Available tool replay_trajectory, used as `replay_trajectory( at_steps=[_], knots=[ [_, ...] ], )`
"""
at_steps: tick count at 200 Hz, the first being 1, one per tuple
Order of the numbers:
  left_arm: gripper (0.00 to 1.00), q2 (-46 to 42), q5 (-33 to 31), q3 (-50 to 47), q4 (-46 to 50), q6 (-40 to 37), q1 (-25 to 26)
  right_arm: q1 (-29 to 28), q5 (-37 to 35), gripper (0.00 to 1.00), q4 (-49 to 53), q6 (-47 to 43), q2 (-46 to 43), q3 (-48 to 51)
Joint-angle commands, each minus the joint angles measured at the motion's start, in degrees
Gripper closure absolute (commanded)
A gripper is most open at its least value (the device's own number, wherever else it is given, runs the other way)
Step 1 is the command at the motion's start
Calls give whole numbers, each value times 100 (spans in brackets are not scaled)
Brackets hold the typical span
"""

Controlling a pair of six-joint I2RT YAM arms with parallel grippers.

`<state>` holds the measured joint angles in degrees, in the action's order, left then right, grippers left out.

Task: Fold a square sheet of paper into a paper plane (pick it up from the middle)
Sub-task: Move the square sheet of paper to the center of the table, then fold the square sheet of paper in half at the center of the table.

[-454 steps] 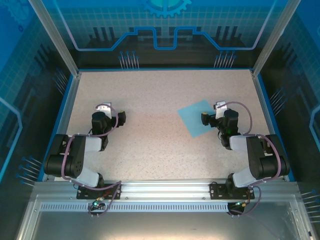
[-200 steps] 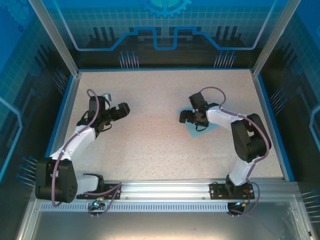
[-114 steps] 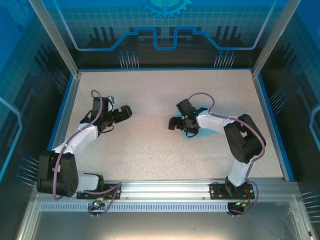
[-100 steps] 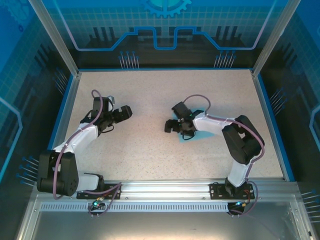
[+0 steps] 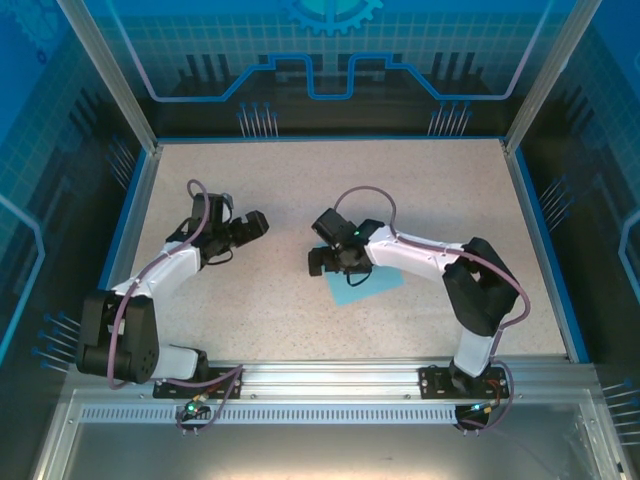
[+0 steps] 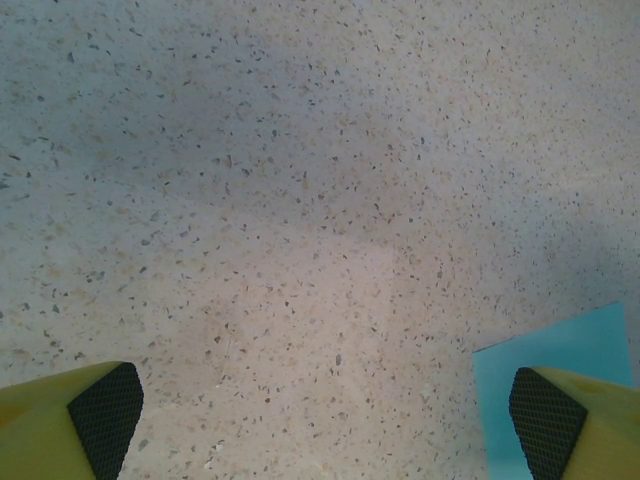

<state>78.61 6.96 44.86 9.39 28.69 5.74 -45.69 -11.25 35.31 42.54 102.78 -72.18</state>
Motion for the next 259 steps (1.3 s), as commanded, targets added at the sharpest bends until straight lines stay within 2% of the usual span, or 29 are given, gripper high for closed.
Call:
replay_trajectory(
  at_steps=[1,34,66,131,194,235,259],
  knots=[
    [2,14,121,131,65,248,108,297,-431,1,858,-1014,190,-277],
    [2,14,121,101,38,302,155,703,93,1,783,-1687,439,-393],
    [2,66,121,90,48,300,173,727,148,1,1037,-2045,940,-812],
    [2,128,121,79,72,310,186,754,-80,1,1128,-1988,1265,-984],
    [2,180,121,104,108,293,189,884,278,1,899,-1803,1414,-633],
    [2,199,118,104,107,298,191,895,341,4,842,-1761,1564,-426],
    [1,208,119,121,137,297,191,892,102,7,878,-1657,1637,-350]
  ],
)
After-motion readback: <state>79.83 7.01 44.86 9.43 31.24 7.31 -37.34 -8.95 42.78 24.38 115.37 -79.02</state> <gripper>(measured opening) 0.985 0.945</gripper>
